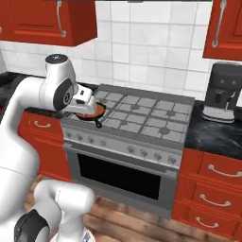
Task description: Retrieve the fish from the fridge and place it on the saucepan with marinade on the stove.
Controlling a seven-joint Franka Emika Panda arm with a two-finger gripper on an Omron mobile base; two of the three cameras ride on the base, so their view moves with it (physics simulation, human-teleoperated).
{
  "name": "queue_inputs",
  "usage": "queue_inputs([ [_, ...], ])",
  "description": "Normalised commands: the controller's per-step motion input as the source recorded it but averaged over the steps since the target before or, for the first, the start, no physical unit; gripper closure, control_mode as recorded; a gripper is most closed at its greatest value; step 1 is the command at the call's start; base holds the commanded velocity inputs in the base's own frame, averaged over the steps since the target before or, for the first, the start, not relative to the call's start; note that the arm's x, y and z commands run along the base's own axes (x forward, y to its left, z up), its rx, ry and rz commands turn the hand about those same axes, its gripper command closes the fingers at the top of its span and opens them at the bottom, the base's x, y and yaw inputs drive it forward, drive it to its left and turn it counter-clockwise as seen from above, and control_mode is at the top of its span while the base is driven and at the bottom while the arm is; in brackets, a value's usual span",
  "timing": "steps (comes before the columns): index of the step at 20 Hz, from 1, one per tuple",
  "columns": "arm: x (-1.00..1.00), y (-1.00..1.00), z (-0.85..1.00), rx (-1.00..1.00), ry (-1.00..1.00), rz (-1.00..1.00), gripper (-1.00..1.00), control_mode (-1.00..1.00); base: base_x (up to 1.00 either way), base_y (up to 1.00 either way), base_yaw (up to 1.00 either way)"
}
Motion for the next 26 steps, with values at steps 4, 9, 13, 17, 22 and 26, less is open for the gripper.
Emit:
queue_inputs([
  [4,0.00,0.00,0.00,0.00,0.00,0.00,-1.00,1.00,0.05,-1.00,-0.26],
  [9,0.00,0.00,0.00,0.00,0.00,0.00,-1.00,1.00,0.14,-1.00,-0.23],
  [13,0.00,0.00,0.00,0.00,0.00,0.00,-1.00,1.00,0.07,-1.00,-0.23],
  [17,0.00,0.00,0.00,0.00,0.00,0.00,-1.00,1.00,0.04,-1.00,-0.22],
  [22,0.00,0.00,0.00,0.00,0.00,0.00,-1.00,1.00,0.01,-1.00,-0.20],
  [26,0.00,0.00,0.00,0.00,0.00,0.00,-1.00,1.00,0.00,-1.00,-0.19],
])
